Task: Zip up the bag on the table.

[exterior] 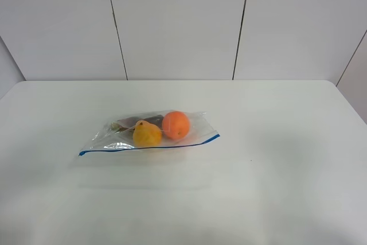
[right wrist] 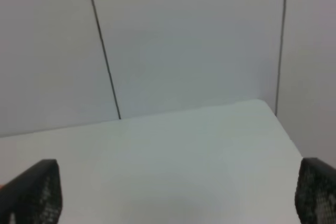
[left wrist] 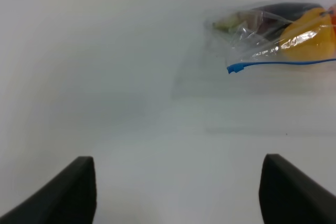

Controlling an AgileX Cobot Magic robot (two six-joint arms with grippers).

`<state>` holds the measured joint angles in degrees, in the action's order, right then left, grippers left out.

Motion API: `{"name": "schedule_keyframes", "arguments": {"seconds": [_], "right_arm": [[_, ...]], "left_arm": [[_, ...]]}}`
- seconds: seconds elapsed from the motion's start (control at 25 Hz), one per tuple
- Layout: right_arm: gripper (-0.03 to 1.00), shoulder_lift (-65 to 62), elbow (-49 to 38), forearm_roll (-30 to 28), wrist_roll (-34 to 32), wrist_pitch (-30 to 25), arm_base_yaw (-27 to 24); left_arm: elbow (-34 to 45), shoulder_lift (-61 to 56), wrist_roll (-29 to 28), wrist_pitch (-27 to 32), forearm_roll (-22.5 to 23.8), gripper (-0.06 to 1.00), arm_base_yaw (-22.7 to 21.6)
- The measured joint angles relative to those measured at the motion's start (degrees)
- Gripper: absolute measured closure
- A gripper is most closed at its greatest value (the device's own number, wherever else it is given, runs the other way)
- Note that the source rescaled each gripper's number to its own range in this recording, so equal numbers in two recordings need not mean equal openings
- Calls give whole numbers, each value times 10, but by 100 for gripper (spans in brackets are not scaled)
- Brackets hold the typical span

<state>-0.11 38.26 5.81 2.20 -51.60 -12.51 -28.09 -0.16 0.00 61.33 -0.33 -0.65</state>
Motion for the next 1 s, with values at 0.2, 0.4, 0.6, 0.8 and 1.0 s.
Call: {"name": "schedule_keyframes", "arguments": {"seconds": [0.2,0.4,0.6,0.8,1.0], "right_arm": [[-3,-3,0,-9,-22,-40,10],[-3,-3,0,-22,-49,-47,25],[-3,-3,0,-74,-75,-62,27],[-3,-3,0,-94,-98,-72,27],[-3,-3,-34,-132,-154,-70,27]], "left_arm": [[0,0,0,0,0,23,0],[0,0,0,0,0,23,0],[0,0,0,0,0,23,0],[0,0,0,0,0,23,0],[0,0,0,0,0,23,0]]}}
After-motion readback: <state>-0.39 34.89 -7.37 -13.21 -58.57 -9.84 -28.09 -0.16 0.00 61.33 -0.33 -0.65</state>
